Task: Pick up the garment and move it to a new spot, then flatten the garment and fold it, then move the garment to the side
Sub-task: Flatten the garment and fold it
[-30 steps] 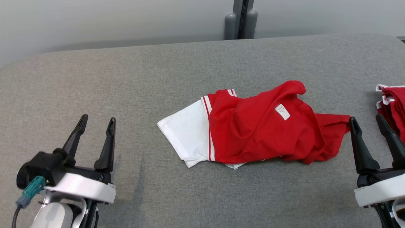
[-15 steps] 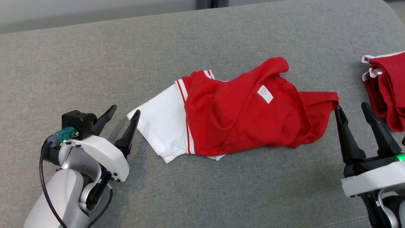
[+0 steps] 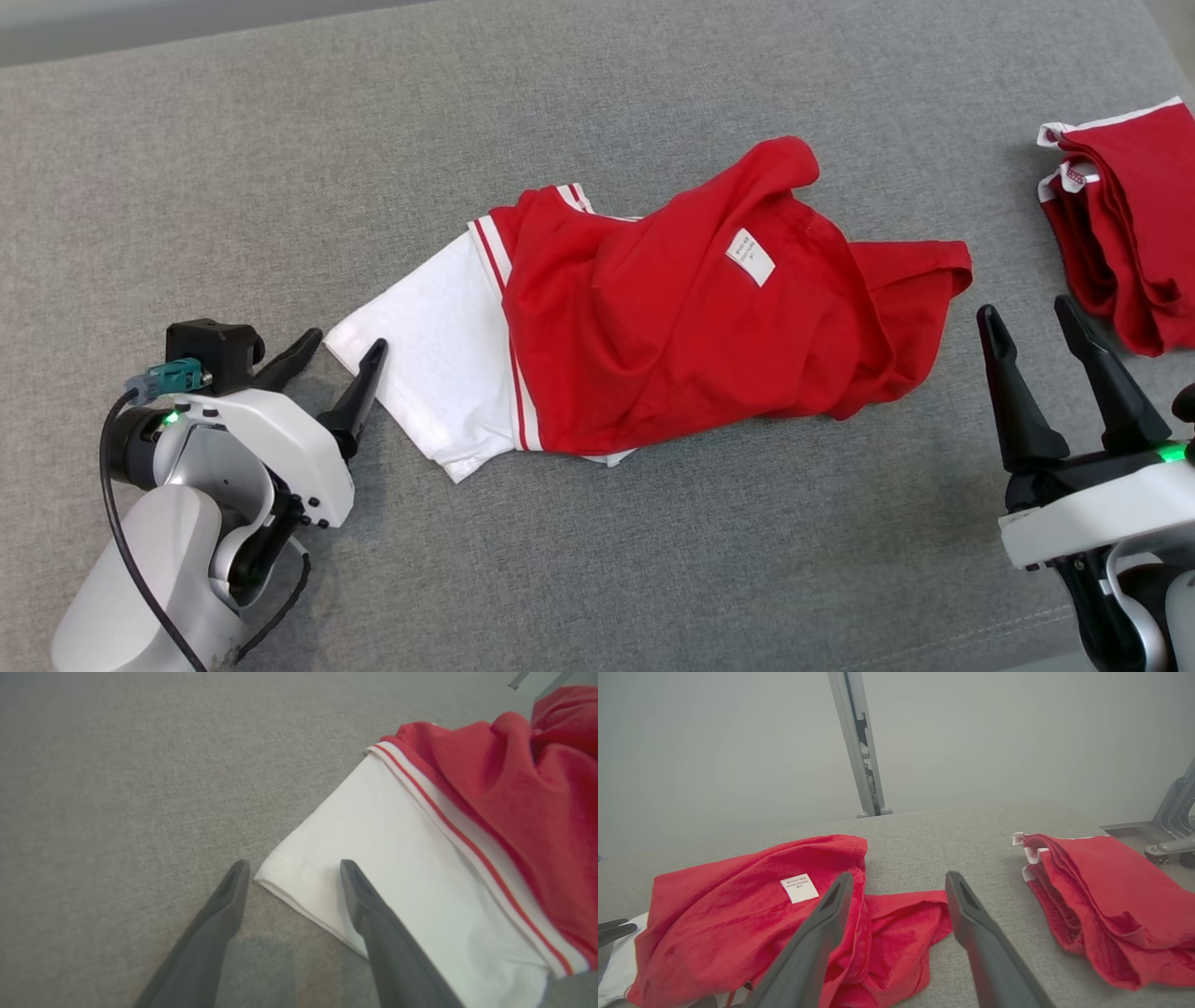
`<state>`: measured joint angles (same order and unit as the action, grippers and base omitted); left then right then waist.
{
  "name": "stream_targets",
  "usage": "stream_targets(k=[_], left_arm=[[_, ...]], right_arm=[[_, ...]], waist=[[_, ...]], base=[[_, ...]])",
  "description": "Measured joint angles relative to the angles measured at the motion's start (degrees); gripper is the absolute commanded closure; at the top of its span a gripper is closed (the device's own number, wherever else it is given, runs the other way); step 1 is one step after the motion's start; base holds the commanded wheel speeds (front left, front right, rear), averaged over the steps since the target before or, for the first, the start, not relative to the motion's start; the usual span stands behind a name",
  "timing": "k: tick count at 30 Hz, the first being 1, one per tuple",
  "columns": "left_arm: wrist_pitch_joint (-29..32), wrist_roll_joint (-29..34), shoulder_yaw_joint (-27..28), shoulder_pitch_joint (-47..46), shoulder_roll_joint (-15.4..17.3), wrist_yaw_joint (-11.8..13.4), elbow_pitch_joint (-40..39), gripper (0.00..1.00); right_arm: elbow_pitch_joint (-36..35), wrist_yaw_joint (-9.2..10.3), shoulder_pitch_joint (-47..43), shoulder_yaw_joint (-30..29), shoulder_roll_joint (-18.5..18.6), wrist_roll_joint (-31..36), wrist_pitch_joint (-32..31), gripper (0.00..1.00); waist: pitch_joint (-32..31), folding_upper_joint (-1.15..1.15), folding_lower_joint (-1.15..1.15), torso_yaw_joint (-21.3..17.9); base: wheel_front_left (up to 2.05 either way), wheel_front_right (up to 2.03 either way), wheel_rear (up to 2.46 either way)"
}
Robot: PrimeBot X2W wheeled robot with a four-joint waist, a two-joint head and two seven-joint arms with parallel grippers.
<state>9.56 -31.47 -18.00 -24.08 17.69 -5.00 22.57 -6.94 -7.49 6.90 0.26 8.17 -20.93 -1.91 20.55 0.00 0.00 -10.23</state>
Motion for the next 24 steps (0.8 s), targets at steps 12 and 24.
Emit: stream_targets(k=[12, 24], left_arm=[[-0.53, -0.02, -1.76, -1.47, 0.56, -0.67, 0.76, 1.00], [-2.59, 0.91, -4.80, -5.56, -1.52, -1.34, 0.40, 1.00]], right_arm=[[3.07, 0.00, 5.97, 2.21, 5.03, -2.43, -2.58, 0.00], [18.56, 0.00, 21.76, 15.30, 13.69, -10.37, -6.70, 0.00]], waist=[[1.37, 0.00, 0.00, 0.63], [4.57, 0.00, 0.00, 4.72]], base=[[0.00, 0.00, 0.00], [0.00, 0.00, 0.00]])
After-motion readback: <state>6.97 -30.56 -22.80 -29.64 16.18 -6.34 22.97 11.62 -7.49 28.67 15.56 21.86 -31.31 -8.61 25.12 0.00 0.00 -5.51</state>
